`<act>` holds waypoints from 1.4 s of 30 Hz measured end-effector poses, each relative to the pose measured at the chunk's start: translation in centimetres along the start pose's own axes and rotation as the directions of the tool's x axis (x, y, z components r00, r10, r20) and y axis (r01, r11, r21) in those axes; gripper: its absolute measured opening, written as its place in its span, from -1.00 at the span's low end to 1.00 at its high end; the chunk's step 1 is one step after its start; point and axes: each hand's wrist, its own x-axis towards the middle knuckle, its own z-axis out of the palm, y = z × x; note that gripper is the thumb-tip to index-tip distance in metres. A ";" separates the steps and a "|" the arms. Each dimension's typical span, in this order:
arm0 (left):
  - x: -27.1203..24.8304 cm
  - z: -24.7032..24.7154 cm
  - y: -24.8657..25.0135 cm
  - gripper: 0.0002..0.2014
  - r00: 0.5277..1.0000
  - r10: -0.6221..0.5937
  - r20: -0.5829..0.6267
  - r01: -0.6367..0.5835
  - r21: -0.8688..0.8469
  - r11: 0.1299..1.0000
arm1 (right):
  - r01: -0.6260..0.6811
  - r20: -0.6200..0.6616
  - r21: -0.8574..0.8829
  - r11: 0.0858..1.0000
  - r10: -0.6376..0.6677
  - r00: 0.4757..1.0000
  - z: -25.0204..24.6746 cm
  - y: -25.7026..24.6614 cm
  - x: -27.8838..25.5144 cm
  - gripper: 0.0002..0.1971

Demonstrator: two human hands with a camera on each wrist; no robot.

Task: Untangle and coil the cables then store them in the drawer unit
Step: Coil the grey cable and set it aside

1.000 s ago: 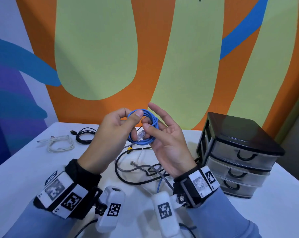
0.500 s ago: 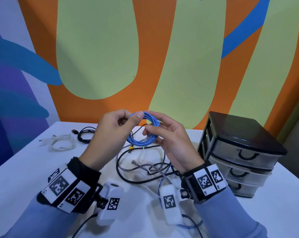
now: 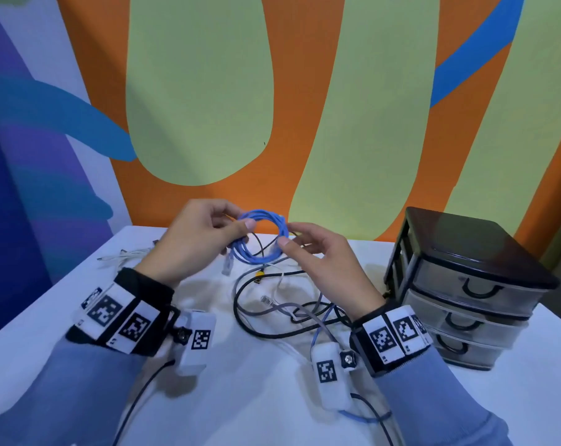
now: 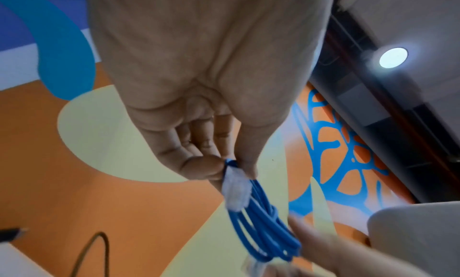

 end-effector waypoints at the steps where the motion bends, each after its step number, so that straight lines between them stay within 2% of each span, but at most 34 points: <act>1: 0.3 -0.9 -0.2 -0.85 0.998 -0.013 -0.056 0.013 0.001 1.000 | -0.016 0.058 -0.098 0.995 0.022 0.998 0.0 0.6 0.1 -0.70; 4: 0.8 -4.3 -1.5 -0.85 0.979 -0.076 -0.187 0.092 0.077 0.993 | -0.019 0.300 -0.389 0.921 0.146 0.943 -0.1 1.8 -0.3 -0.55; 6: 1.0 -6.5 -2.8 -0.82 0.961 -0.150 -0.233 0.181 0.117 0.977 | -0.015 0.381 -0.474 0.880 0.220 0.898 -0.2 1.6 -0.6 -0.52; 8: 1.1 -8.3 -4.3 -0.81 0.933 -0.238 -0.270 0.275 0.111 0.955 | -0.031 0.406 -0.502 0.864 0.268 0.874 -0.4 1.5 -0.7 -0.59; 12: 1.2 -11.4 -7.3 -0.79 0.858 -0.370 -0.357 0.431 0.108 0.896 | -0.058 0.470 -0.489 0.870 0.319 0.823 -0.6 2.0 -0.6 -0.86; 14: 1.0 -12.5 -8.5 -0.76 0.837 -0.432 -0.336 0.491 0.115 0.863 | -0.052 0.468 -0.483 0.874 0.308 0.828 -0.7 2.1 -0.6 -0.89; 17: 0.3 -12.6 -9.1 -0.80 0.817 -0.533 -0.221 0.567 0.143 0.811 | -0.052 0.416 -0.440 0.897 0.255 0.873 -0.5 2.4 -0.3 -0.90; 19: 0.0 -11.9 -9.2 -0.81 0.819 -0.541 -0.191 0.572 0.205 0.794 | -0.069 0.364 -0.382 0.922 0.218 0.906 -0.4 2.6 0.0 -0.89; 23: 0.5 -11.1 -9.0 -0.79 0.862 -0.442 -0.250 0.506 0.356 0.786 | -0.068 0.217 -0.294 0.953 0.135 0.967 -0.5 2.9 0.5 -0.92; 25: 0.9 -10.9 -8.4 -0.79 0.876 -0.380 -0.298 0.481 0.463 0.745 | -0.072 0.167 -0.246 0.967 0.115 0.979 -0.6 3.0 0.6 -0.93; 27: 0.9 -9.9 -6.8 -0.79 0.910 -0.276 -0.309 0.409 0.570 0.712 | -0.077 0.119 -0.190 0.979 0.101 0.988 -0.5 3.0 0.7 -0.95; 29: 0.8 -8.1 -4.7 -0.80 0.958 -0.190 -0.217 0.283 0.586 0.759 | -0.058 0.038 -0.105 0.993 0.063 0.997 -0.5 2.7 0.8 -0.96; 31: 0.7 -5.8 -2.4 -0.78 0.989 -0.146 -0.036 0.144 0.513 0.847 | -0.013 -0.039 0.027 1.000 0.014 0.999 -0.7 2.0 0.8 -0.95; 33: 0.5 -3.1 -0.4 -0.76 0.984 -0.118 0.135 0.054 0.406 0.912 | 0.011 -0.074 0.178 0.984 0.002 0.997 -1.0 1.1 0.7 -0.92; 36: 0.8 0.3 0.9 -0.70 0.955 -0.042 0.294 -0.059 0.327 0.943 | 0.019 -0.062 0.306 0.952 0.000 0.998 -1.2 0.1 0.4 -0.87; 39: 1.4 3.0 0.7 -0.59 0.931 0.013 0.364 -0.126 0.288 0.949 | 0.002 -0.022 0.439 0.898 0.009 1.000 -1.4 -0.2 0.4 -0.86; 42: 1.9 4.5 -0.7 -0.57 0.938 0.038 0.344 -0.162 0.339 0.927 | -0.017 -0.019 0.495 0.869 0.030 0.999 -1.8 -0.3 0.3 -0.80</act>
